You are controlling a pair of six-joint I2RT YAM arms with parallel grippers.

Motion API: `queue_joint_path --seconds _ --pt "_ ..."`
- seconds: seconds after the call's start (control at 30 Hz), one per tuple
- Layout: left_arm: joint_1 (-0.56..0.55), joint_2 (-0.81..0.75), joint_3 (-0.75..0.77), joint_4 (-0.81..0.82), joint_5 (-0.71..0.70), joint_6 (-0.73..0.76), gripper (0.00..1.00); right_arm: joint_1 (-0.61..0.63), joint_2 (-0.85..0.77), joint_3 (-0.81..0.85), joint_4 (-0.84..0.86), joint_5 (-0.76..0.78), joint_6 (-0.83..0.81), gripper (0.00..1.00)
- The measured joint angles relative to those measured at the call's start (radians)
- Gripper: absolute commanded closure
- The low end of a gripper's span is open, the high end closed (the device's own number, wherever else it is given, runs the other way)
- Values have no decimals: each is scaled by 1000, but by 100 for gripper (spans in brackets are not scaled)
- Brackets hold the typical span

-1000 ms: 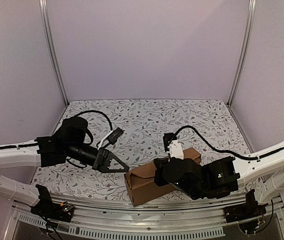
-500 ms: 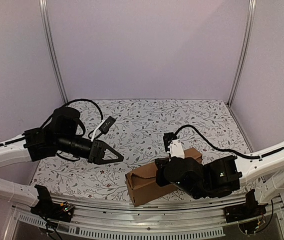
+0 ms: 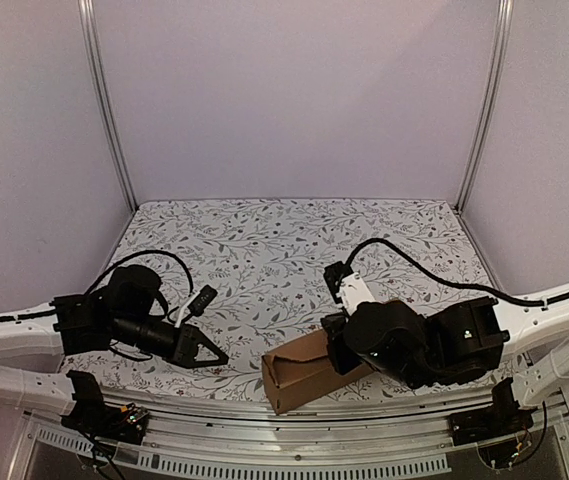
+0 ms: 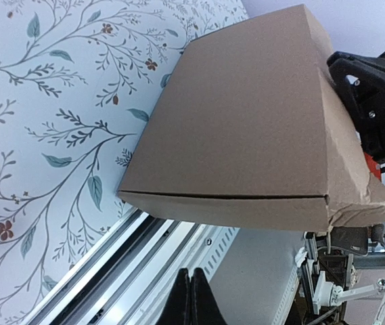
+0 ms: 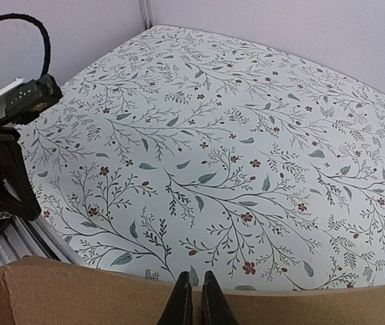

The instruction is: Fold the paper box

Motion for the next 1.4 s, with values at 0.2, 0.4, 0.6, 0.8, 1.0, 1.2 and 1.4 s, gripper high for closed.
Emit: queue_joint_path --seconds 0.2,0.4,0.6,0.8,1.0,1.2,1.4 --pt "-14 11 -11 19 -20 -19 94 -16 -24 25 -21 -32 -82 83" --pt "-14 42 -11 42 -48 -20 92 -56 -61 49 -36 -71 -151 67" --pt "-15 54 11 22 -101 10 88 -87 -148 51 -95 -68 -199 21" --pt "-16 30 101 -66 -249 82 56 -100 -264 50 -214 -22 -192 1" --pt "-4 25 214 -100 -370 172 11 -113 -388 23 -379 -13 -115 1" --pt "77 106 286 -2 -346 222 1 -114 -550 -31 -525 -53 9 1" --pt "130 323 430 83 -174 252 2 -117 -658 -143 -578 -135 126 2"
